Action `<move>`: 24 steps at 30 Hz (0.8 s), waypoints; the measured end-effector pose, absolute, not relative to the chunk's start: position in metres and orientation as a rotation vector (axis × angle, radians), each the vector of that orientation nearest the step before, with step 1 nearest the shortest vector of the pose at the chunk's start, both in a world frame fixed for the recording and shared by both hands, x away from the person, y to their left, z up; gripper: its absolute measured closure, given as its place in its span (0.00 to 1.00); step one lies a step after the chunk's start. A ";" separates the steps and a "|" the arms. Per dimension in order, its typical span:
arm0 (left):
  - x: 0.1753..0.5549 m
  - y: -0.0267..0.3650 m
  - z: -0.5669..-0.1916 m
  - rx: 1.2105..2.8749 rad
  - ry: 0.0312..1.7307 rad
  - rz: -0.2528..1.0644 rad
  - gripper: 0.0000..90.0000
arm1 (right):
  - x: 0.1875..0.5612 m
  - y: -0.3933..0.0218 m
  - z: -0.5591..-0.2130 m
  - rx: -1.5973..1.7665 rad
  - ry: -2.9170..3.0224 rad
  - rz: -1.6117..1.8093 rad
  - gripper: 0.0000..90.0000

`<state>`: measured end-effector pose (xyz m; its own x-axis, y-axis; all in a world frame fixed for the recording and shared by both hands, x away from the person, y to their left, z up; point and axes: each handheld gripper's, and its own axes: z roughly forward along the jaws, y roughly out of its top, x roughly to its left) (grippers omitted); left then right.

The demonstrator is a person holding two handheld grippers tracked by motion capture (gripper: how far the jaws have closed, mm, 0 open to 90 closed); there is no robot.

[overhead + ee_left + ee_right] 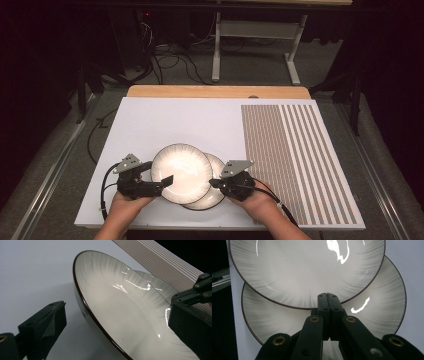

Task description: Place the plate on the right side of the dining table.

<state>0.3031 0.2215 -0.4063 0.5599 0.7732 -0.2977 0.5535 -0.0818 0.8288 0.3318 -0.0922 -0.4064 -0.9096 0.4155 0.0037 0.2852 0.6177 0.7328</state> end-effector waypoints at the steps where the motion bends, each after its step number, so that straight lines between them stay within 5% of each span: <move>1: 0.304 0.221 -0.407 1.760 1.105 0.242 0.04 | 0.332 -0.092 -0.406 0.585 2.672 1.164 1.00; 24: 0.311 0.223 -0.412 1.754 1.228 0.005 0.48 | 0.332 -0.092 -0.407 0.587 2.675 1.162 1.00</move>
<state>0.3112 0.2233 -0.4124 0.4934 0.7254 -0.4800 0.7217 -0.0334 0.6913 0.3320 -0.0919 -0.4066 -0.9088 0.4172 0.0038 0.2876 0.6198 0.7302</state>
